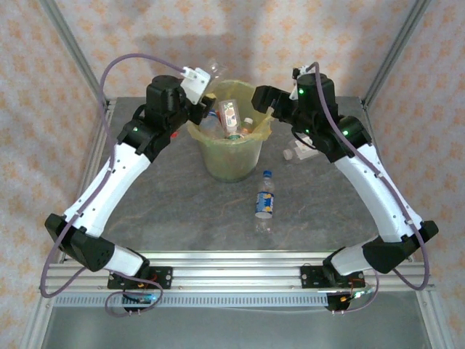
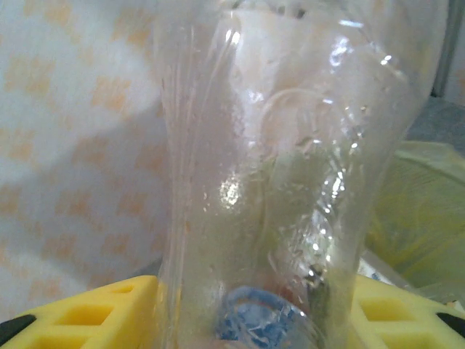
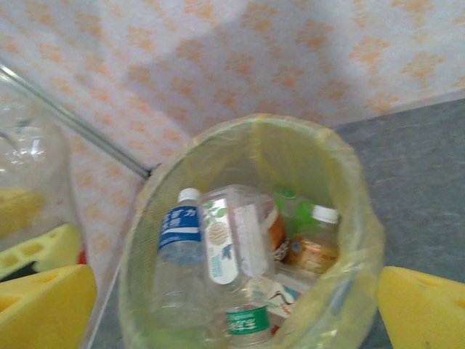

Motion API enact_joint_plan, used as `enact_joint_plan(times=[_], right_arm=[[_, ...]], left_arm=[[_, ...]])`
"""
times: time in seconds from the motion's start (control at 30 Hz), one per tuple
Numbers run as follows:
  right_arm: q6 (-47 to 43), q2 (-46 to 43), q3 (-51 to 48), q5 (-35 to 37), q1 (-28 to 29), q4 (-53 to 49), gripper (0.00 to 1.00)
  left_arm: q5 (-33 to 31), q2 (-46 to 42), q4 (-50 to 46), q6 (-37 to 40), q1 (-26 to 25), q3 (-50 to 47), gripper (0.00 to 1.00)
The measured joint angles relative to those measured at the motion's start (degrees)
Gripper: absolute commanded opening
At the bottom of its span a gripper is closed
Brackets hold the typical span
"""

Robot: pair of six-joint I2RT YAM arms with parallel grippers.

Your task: Put the plastic bottles in the bin

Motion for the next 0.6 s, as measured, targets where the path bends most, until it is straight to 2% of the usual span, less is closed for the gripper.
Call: enact_joint_plan(times=[0.17, 0.33, 0.6], right_arm=[[-0.20, 1.57, 5.35, -2.12, -0.13, -0.07, 0.99], [-0.50, 1.90, 10.21, -1.75, -0.63, -3.61, 0.99], [-0.37, 3.13, 13.60, -4.35, -5.68, -9.42, 0.99]], left_arm=[[4.26, 0.26, 5.27, 9.66, -0.52, -2.21, 0.43], [7.52, 1.07, 13.44, 23.30, -0.55, -8.61, 0.43], [9.31, 7.96, 15.85, 38.32, -0.63, -6.91, 0.44]])
